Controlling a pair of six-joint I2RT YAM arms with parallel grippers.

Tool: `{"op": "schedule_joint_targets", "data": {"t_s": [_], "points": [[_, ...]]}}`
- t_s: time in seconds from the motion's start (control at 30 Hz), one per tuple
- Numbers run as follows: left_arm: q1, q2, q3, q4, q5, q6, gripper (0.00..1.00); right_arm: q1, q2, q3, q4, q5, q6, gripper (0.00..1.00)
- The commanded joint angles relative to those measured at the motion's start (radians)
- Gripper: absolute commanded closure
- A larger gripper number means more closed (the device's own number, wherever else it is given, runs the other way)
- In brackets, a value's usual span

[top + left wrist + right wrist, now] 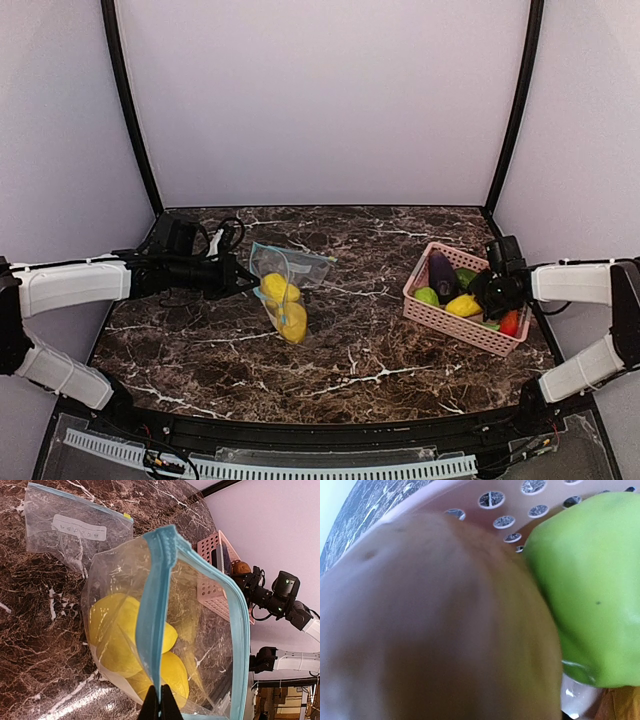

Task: Place the food in the zip-top bag and seal the zipper
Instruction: Pick up the fake fruit from the bin.

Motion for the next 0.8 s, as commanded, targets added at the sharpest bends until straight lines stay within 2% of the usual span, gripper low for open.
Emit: {"op": "schedule_joint_targets", "data": {"t_s": [0.0, 0.4, 0.6, 0.77], "points": [[0.005, -0.032, 0.012, -0.032, -0.004, 0.019, 0.99, 0.009, -0.082, -0.032, -0.065, 0.027, 0.012, 0.50], [0.005, -0.038, 0.015, -0.033, 0.003, 0.022, 0.99, 0.011, -0.331, 0.002, -0.169, 0.111, -0.090, 0.57], [0.005, -0.038, 0.030, -0.046, 0.011, 0.044, 0.99, 0.011, -0.433, 0.072, -0.175, 0.132, -0.285, 0.57], [0.006, -0.039, 0.032, -0.040, 0.022, 0.062, 0.99, 0.023, -0.424, 0.151, -0.130, -0.012, -0.479, 0.58]]}}
